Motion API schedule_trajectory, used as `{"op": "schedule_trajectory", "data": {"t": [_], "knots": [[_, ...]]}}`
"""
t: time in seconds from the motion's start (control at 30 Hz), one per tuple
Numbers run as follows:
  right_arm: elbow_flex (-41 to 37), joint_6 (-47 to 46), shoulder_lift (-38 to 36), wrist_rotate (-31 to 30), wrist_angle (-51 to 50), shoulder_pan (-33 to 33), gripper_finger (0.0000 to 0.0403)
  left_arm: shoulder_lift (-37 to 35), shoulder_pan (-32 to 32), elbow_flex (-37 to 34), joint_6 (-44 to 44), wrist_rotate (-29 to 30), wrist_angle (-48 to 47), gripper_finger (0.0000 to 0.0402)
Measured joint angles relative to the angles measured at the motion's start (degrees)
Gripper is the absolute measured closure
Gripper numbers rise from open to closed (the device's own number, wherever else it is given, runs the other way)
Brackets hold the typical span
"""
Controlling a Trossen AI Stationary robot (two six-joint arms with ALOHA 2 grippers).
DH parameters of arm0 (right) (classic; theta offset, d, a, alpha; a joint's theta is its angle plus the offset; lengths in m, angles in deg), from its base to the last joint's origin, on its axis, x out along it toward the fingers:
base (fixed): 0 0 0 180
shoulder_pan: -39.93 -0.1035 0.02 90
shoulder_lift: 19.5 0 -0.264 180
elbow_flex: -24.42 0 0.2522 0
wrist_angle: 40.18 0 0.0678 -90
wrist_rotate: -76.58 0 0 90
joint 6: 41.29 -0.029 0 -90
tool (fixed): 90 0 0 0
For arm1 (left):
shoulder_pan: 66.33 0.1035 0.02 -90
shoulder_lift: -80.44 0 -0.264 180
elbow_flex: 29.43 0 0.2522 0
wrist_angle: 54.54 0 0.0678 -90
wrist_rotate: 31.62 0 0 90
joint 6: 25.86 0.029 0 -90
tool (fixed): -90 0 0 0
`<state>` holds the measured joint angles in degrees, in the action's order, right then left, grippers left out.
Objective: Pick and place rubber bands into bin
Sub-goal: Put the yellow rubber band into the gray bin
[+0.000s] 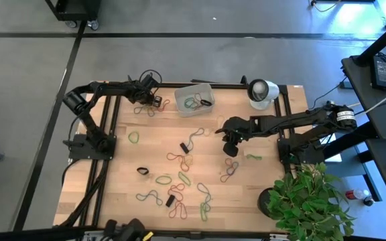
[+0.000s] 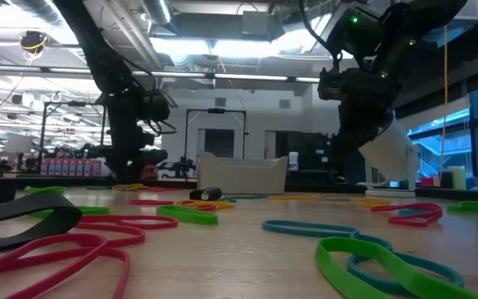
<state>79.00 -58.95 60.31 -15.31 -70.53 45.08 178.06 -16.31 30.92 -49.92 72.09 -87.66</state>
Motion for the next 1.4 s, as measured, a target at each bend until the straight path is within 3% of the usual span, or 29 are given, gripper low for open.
{"op": "schedule_trajectory", "data": {"t": [0.13, 0.2, 0.47, 0.87, 1.03, 1.2, 1.4], "knots": [[0.0, 0.2, 0.0, 0.0, 0.0, 0.0, 0.0352, 0.1, 0.0, -0.1, 1.3, -0.1, 0.2, 0.0377], [0.0, 0.2, 0.0, 0.0, 0.1, 0.0, 0.0352, 0.1, 0.0, -0.1, 1.0, -0.3, -0.2, 0.0393], [0.0, 0.2, 0.0, -0.1, 0.7, 0.0, 0.0352, -6.6, -4.0, -0.6, -0.9, -5.3, -2.4, 0.0400], [0.0, 3.4, 0.0, -3.1, 3.2, 0.3, 0.0352, -30.5, -18.6, 0.7, -4.9, 5.4, -1.8, 0.0400], [0.0, 4.9, 0.0, -3.1, 5.6, 1.3, 0.0352, -36.1, -23.5, 4.1, -0.9, 8.4, -1.4, 0.0400], [0.0, 6.2, 0.0, -3.1, 8.5, 2.4, 0.0352, -36.0, -27.2, 8.5, 2.9, 9.8, 0.9, 0.0400], [0.0, 6.1, 0.0, -3.1, 9.2, 2.6, 0.0352, -30.0, -28.2, 13.4, 8.4, 8.2, 8.7, 0.0400]]}}
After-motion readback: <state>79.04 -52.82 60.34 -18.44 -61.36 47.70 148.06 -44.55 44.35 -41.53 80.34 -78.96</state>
